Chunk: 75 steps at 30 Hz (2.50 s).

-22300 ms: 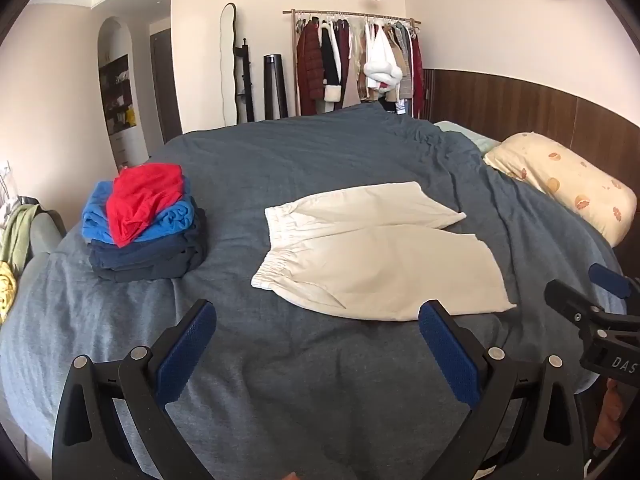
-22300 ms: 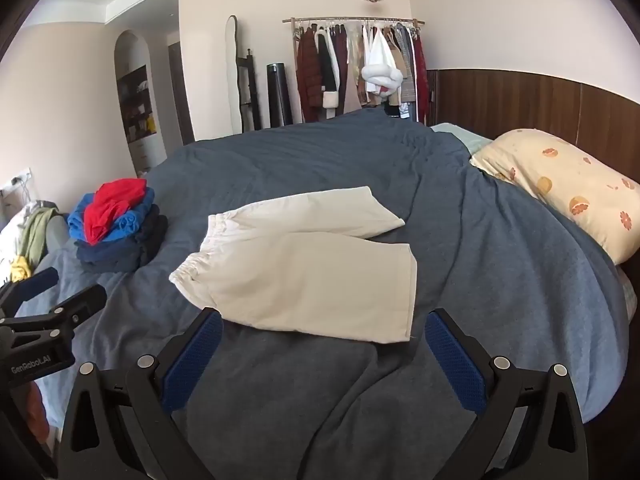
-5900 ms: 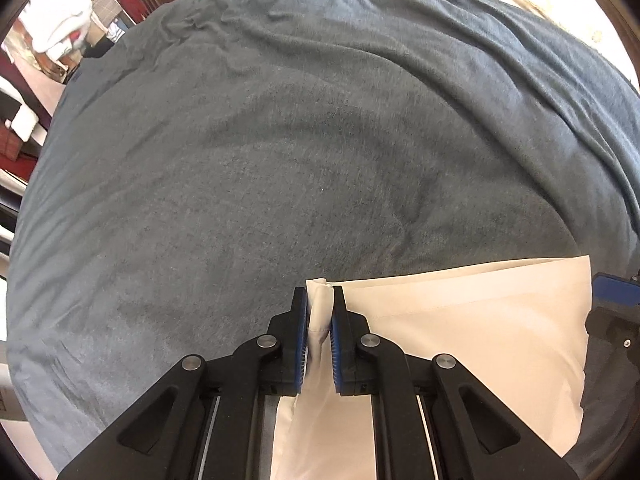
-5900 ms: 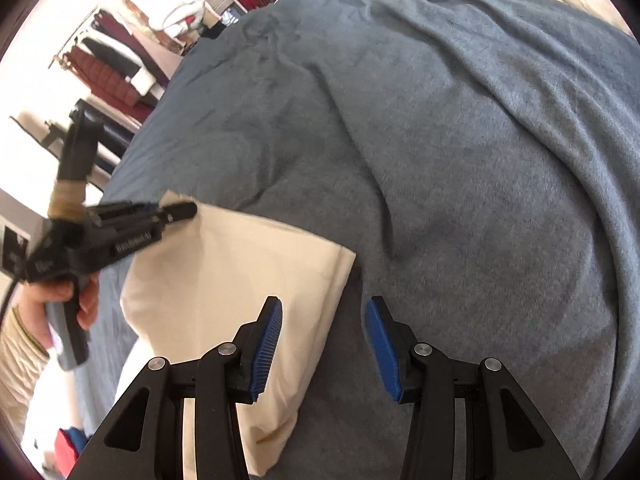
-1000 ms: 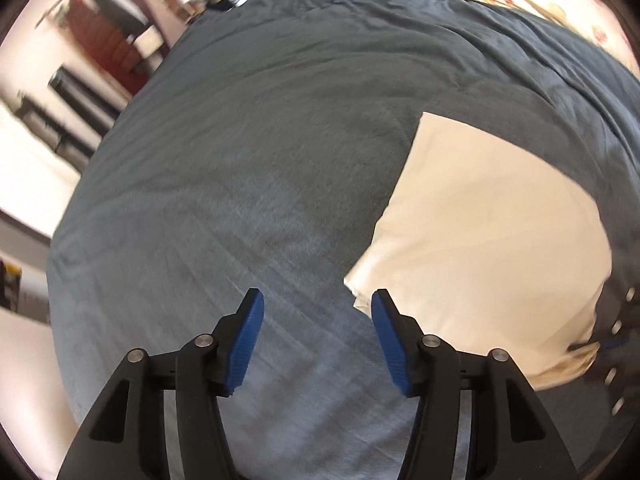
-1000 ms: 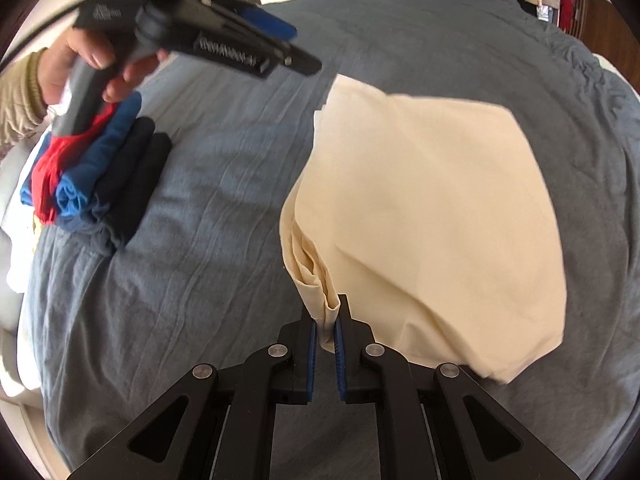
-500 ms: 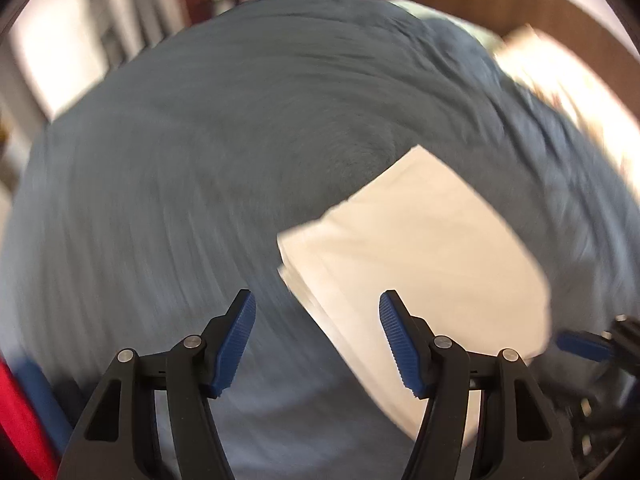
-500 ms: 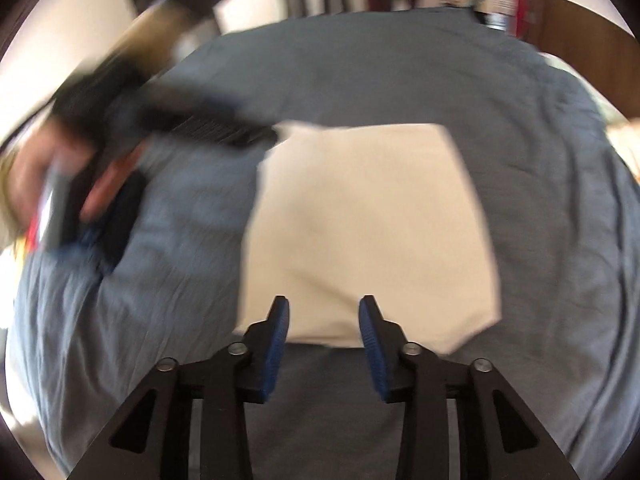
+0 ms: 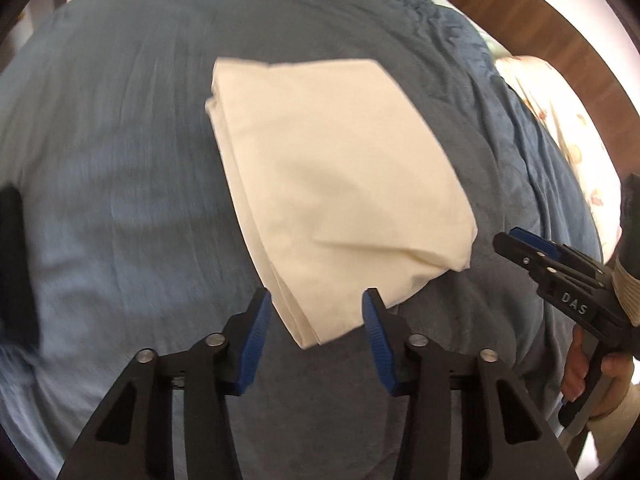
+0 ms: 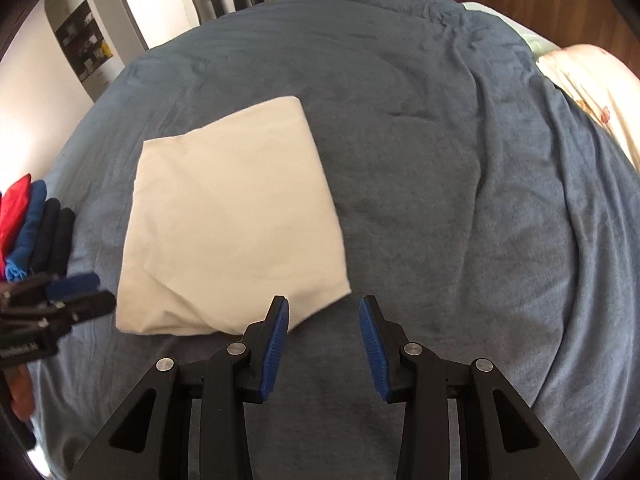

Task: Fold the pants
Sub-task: 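Open the left gripper and release the folded shorts onto the duvet, then grasp the folded shorts' edge with the left gripper and lift them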

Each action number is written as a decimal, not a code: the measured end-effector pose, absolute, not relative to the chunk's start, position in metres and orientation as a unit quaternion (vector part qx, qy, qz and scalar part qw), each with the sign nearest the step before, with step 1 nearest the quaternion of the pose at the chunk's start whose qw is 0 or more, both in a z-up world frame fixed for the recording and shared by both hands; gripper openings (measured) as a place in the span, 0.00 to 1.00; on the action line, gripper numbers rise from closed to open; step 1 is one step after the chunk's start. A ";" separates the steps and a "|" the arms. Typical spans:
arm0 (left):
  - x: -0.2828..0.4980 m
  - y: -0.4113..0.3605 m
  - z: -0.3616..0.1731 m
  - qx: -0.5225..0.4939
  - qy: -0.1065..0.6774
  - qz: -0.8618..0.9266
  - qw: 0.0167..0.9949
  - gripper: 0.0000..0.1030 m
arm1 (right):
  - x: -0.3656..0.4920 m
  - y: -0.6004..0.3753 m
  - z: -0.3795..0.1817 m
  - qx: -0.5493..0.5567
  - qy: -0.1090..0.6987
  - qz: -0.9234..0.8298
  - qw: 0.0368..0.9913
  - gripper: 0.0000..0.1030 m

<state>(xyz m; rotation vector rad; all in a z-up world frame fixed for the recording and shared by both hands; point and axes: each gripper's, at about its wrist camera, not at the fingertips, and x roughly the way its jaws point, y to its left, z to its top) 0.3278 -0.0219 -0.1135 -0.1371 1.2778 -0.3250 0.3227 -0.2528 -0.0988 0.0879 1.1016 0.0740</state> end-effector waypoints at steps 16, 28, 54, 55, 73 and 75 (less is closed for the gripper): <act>0.326 -0.024 -0.129 -0.143 0.609 -0.156 0.764 0.06 | 0.329 -0.273 -0.116 0.103 0.526 0.019 0.844 0.37; 0.317 -0.012 -0.127 -0.097 0.618 -0.149 0.766 0.03 | 0.359 -0.256 -0.147 0.042 0.545 0.002 0.837 0.37; 0.361 0.014 -0.110 -0.121 0.538 -0.080 0.830 0.54 | 0.386 -0.251 -0.081 0.012 0.476 0.059 0.877 0.48; 0.366 0.014 -0.113 -0.131 0.537 -0.079 0.829 0.55 | 0.394 -0.250 -0.082 0.012 0.473 0.063 0.879 0.48; 0.412 0.006 -0.160 -0.162 0.556 -0.097 0.810 0.57 | 0.441 -0.251 -0.149 0.070 0.526 0.113 0.840 0.48; 0.414 0.006 -0.162 -0.166 0.556 -0.104 0.808 0.57 | 0.444 -0.251 -0.153 0.075 0.529 0.116 0.838 0.48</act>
